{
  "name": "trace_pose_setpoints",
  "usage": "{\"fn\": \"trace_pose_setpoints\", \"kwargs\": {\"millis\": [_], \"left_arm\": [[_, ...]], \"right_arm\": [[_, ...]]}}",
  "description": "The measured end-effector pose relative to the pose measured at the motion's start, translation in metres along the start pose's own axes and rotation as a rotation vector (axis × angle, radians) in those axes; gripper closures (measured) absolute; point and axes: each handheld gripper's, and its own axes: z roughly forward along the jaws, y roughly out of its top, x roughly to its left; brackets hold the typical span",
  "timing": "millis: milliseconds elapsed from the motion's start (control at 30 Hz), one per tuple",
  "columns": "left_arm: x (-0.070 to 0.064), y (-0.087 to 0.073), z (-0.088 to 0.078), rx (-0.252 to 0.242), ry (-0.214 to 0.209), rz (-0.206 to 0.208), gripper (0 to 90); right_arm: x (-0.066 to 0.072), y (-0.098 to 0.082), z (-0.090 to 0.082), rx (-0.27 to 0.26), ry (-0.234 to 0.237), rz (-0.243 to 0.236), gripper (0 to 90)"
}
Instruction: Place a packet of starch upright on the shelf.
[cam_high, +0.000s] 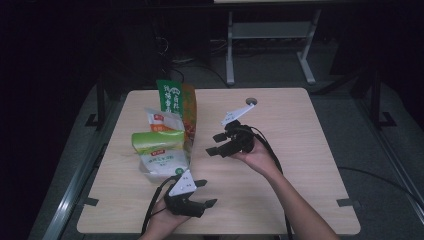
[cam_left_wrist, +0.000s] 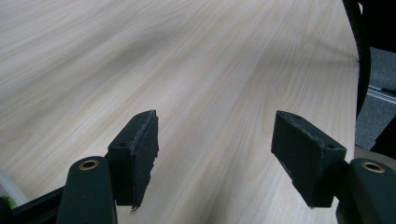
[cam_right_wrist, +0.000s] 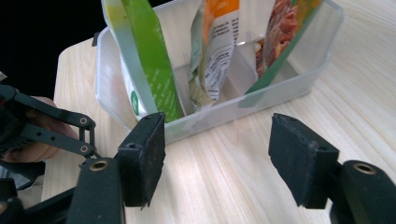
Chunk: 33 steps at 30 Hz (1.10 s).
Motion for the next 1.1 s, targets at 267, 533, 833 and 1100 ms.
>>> {"fn": "trace_pose_setpoints", "kwargs": {"millis": [267,533,833,1100], "left_arm": [[0.001,0.001,-0.001,-0.002,0.004,0.001,31.4],[0.003,0.002,-0.002,0.004,0.008,0.006,31.4],[0.005,0.003,-0.001,-0.002,0.009,0.014,31.3],[0.006,0.003,-0.002,0.003,0.013,0.006,31.2]], "right_arm": [[-0.011,-0.007,-0.007,-0.002,0.004,0.040,32.6],[-0.020,-0.015,-0.018,-0.003,-0.038,0.049,30.9],[-0.028,-0.025,-0.035,-0.019,-0.079,0.083,29.7],[-0.031,-0.032,-0.047,-0.021,-0.099,0.105,28.8]]}}
